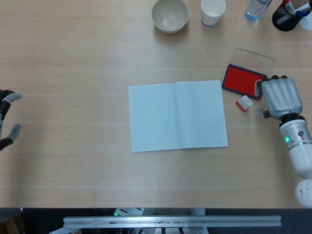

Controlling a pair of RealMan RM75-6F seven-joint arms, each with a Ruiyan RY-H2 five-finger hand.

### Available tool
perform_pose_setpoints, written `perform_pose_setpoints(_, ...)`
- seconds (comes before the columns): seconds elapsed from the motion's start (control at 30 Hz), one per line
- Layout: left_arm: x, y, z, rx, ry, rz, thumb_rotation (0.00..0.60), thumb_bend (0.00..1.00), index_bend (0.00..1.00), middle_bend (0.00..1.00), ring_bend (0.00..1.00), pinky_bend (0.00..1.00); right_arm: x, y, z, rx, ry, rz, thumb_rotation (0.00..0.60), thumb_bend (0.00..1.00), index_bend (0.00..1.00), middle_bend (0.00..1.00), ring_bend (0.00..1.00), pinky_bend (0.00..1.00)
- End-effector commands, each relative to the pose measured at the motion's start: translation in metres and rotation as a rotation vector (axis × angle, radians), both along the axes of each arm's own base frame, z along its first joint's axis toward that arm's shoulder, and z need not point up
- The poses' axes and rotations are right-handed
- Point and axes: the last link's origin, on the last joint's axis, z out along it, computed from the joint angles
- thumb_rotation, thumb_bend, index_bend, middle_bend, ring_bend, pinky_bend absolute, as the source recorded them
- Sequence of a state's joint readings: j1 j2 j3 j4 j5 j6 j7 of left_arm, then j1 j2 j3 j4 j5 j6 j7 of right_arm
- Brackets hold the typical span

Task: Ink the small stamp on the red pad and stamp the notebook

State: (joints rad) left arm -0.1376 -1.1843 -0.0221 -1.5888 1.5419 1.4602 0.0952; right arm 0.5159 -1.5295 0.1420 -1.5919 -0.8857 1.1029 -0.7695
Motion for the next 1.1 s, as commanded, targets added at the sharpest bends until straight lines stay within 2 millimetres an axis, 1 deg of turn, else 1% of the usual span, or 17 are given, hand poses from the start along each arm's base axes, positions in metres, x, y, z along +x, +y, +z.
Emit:
perform_pose_setpoints(0.03, 0.000, 0.000, 0.000, -0.001, 0.000, 0.000, 0.600, 0.26, 0.24, 0.25, 0.21, 0.20, 0.001, -0.002, -0.006, 0.014, 0.013, -0.003, 0.600, 0.13, 0.50, 0.44, 0.37, 0.39)
perform_pose_setpoints(0.17, -0.001, 0.000, 0.001, 0.001, -0.001, 0.002, 0.600, 0.26, 0.25, 0.25, 0.21, 0.20, 0.006, -0.003, -0.012, 0.031, 0.010, 0.000, 0.600, 0.13, 0.50, 0.44, 0.37, 0.39)
perform_pose_setpoints(0.47, -0.005, -0.001, 0.004, 0.005, -0.005, 0.009, 0.600, 0.26, 0.24, 0.25, 0.21, 0.20, 0.013, -0.003, -0.015, 0.011, 0.022, 0.002, 0.600, 0.16, 0.50, 0.44, 0.37, 0.39)
perform_pose_setpoints(0.77, -0.009, -0.003, 0.007, 0.002, -0.010, 0.015, 0.600, 0.26, 0.24, 0.25, 0.21, 0.20, 0.022, -0.004, -0.023, -0.014, 0.029, 0.004, 0.600, 0.16, 0.51, 0.44, 0.37, 0.39)
perform_pose_setpoints(1.1, -0.013, -0.003, 0.007, -0.006, -0.013, 0.018, 0.600, 0.26, 0.24, 0.25, 0.21, 0.20, 0.018, -0.007, -0.027, -0.025, 0.070, -0.021, 0.600, 0.16, 0.51, 0.44, 0.37, 0.39)
